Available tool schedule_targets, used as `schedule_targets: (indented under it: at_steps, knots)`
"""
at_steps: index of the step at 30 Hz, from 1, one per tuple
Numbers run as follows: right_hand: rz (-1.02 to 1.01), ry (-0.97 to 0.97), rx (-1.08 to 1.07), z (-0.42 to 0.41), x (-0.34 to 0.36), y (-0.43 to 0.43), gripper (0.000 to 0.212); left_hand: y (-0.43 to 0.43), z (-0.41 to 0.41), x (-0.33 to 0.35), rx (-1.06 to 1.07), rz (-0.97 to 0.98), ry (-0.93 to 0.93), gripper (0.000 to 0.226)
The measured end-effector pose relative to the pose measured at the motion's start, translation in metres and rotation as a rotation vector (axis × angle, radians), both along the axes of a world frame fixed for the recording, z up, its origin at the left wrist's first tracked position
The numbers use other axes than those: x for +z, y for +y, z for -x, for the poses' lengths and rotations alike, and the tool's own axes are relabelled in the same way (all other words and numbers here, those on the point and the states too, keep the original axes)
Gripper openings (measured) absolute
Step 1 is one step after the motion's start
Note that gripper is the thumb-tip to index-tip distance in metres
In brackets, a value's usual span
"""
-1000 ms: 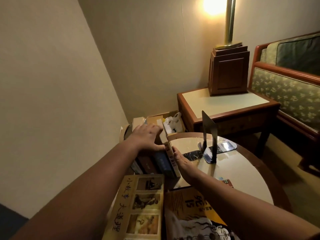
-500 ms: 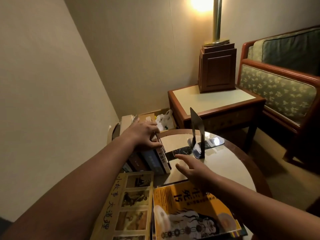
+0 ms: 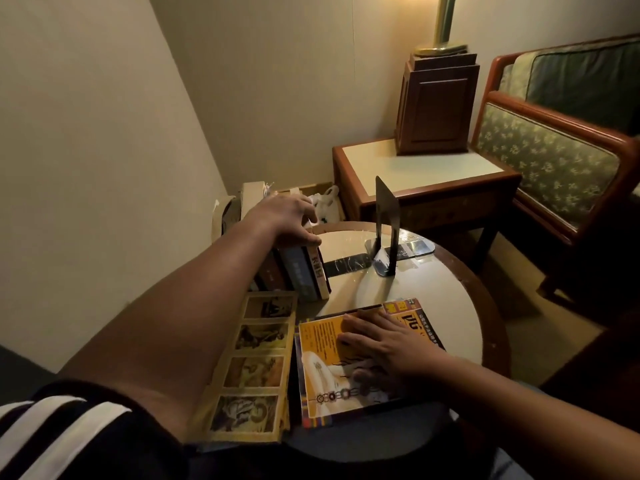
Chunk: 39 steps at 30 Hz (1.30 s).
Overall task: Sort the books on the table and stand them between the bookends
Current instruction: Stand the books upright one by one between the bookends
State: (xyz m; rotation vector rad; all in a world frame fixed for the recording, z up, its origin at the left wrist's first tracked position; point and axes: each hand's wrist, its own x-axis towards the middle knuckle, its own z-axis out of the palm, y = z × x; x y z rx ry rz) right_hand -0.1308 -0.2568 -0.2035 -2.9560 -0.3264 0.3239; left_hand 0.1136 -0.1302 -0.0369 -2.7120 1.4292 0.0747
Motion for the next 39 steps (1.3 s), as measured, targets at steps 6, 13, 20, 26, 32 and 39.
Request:
schedule_targets:
  at_steps: [6,13,20,26,32,39]
  knots:
    - [0.035,0.043,-0.109,0.009,-0.002,-0.043,0.074,-0.001,-0.002,-0.003,0.013,0.015,-0.003,0.056]
    - [0.078,0.038,-0.072,0.005,0.017,-0.034,0.067,-0.001,0.000,-0.002,0.018,0.046,0.019,0.056]
    - [0.120,0.019,0.012,0.015,0.022,0.024,0.093,-0.001,0.003,-0.001,0.019,0.032,0.019,0.055]
    - [0.125,0.122,-0.024,0.002,0.033,0.038,0.086,0.000,0.002,-0.003,0.020,0.035,0.020,0.056]
    - [-0.055,0.066,-0.061,0.001,0.042,0.031,0.083,0.000,0.001,-0.004,0.011,0.045,0.021,0.054]
    - [0.075,0.127,-0.007,0.008,0.031,0.030,0.086,0.001,0.001,-0.005,0.020,0.042,0.029,0.056]
